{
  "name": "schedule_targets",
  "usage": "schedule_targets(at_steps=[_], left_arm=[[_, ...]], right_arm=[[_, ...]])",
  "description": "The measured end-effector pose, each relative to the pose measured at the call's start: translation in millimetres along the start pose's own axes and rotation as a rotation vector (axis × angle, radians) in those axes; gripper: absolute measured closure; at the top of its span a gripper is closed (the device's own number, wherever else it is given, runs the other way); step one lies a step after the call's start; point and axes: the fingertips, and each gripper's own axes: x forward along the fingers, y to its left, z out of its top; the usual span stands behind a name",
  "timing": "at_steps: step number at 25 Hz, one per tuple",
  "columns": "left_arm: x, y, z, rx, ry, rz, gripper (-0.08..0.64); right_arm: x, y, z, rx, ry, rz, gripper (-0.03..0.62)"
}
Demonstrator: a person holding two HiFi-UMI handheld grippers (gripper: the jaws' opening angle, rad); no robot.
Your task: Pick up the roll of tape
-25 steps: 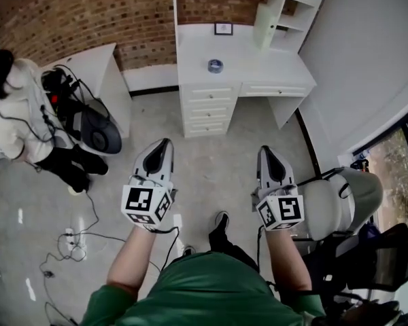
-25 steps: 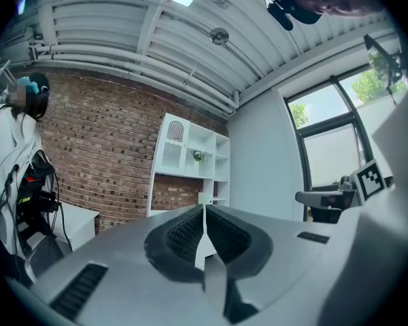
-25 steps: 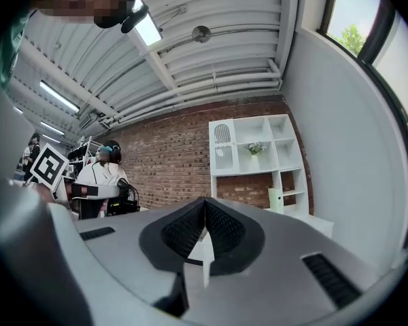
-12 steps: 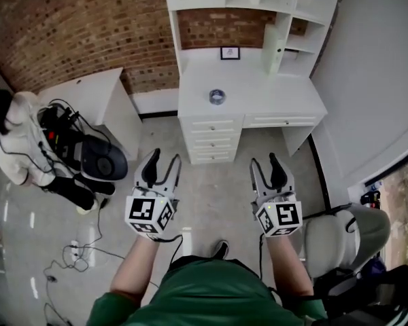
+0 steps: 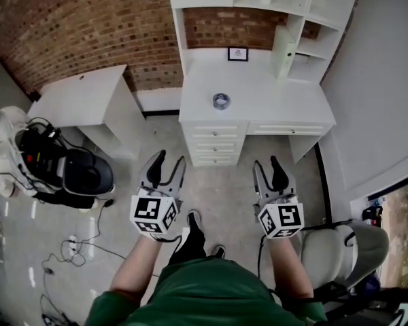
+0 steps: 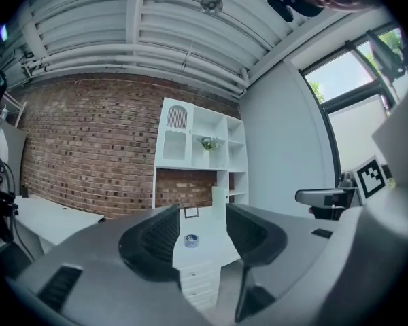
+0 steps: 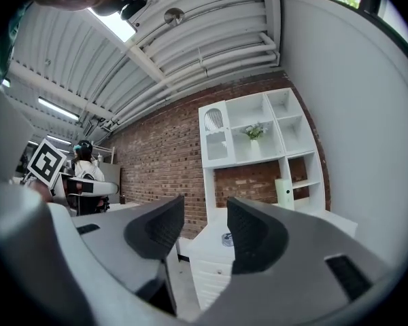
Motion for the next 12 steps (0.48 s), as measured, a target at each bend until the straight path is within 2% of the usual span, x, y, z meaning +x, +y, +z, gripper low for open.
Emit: schedule_targets(at_steps=[7, 12], left_arm=[[68, 33, -16, -0.036, 0.007, -0.016, 0.348], [137, 63, -17, -0.059, 0.001, -0.038, 0.348]], right_arm=[[61, -19, -14, -0.027, 0.04, -0.006, 0.385], [124, -45, -14, -0.047, 0.057, -0.025, 0.397]])
